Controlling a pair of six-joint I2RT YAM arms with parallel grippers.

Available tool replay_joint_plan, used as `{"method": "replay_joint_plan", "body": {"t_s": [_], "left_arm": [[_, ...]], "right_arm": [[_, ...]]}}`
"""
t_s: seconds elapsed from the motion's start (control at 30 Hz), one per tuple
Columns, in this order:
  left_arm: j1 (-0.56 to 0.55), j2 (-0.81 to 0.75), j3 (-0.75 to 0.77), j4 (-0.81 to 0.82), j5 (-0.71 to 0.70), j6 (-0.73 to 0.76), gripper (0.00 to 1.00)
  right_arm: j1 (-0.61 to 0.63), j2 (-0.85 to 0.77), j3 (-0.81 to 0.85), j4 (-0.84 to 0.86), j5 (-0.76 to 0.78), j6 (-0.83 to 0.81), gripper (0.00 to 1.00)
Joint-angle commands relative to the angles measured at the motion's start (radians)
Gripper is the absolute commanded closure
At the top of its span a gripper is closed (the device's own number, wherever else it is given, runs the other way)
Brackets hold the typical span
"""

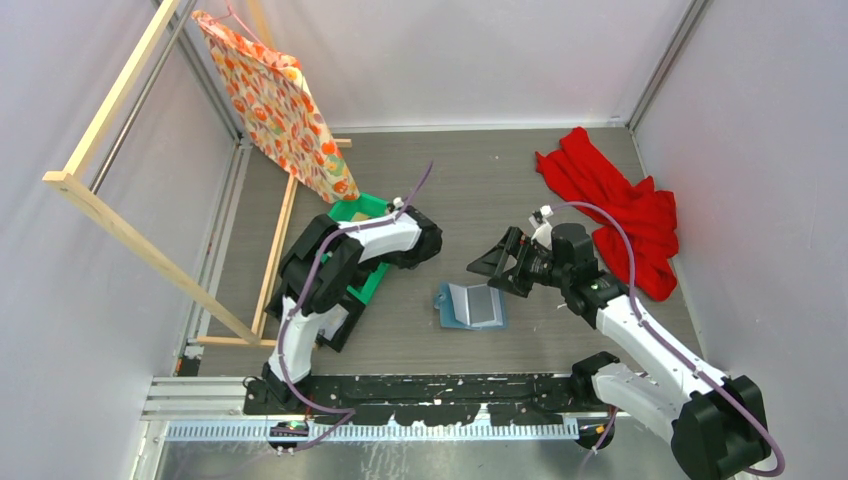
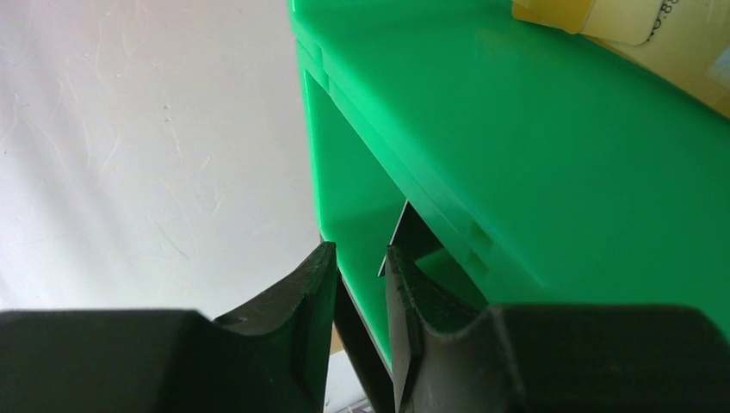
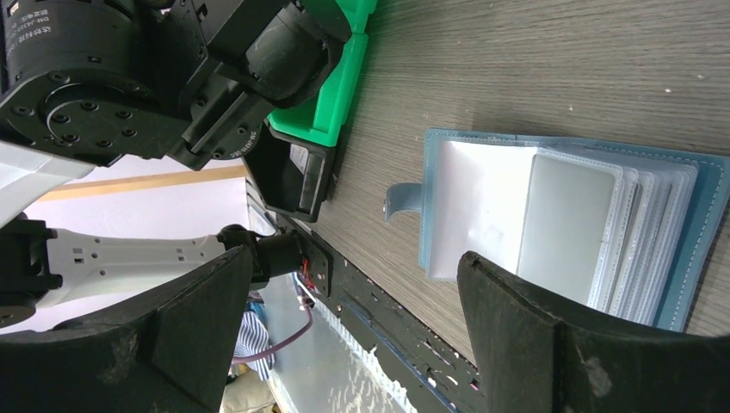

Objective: Take the credit cards out of the card holder
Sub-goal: Place the credit card in the storage box, then remove the credit card from the card holder.

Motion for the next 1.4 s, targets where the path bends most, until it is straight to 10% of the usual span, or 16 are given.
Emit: {"method": "replay_joint_plan", "body": {"t_s": [0.0, 0.43, 0.77, 0.9, 1.1, 1.37], "left_arm": [[0.004, -0.046, 0.019, 0.016, 0.076, 0.003, 0.64], [-0.052, -0.283, 0.1, -0.018, 0.294, 0.042, 0.59], [-0.072, -0.619, -0.032, 0.279, 0.963, -0.005, 0.59], [-0.08, -0.682, -0.218, 0.626, 1.282, -0.15, 0.59], [-0.133, -0.592, -0.262, 0.865, 1.388, -0.289, 0.62], [-0.156, -0.454, -0.271, 1.047, 1.442, -0.358, 0.67]], "right_arm": [[-0.002, -0.023, 0.013, 0.012, -0.009, -0.017, 0.07], [-0.002, -0.031, 0.029, -0.042, 0.026, -0.044, 0.07], [0.001, -0.005, 0.055, -0.286, 0.174, -0.18, 0.11], [0.015, 0.024, 0.043, -0.286, 0.218, -0.164, 0.25], [0.038, 0.112, 0.05, -0.246, 0.254, -0.13, 0.64], [0.045, 0.165, 0.024, -0.178, 0.257, -0.106, 0.7]]}}
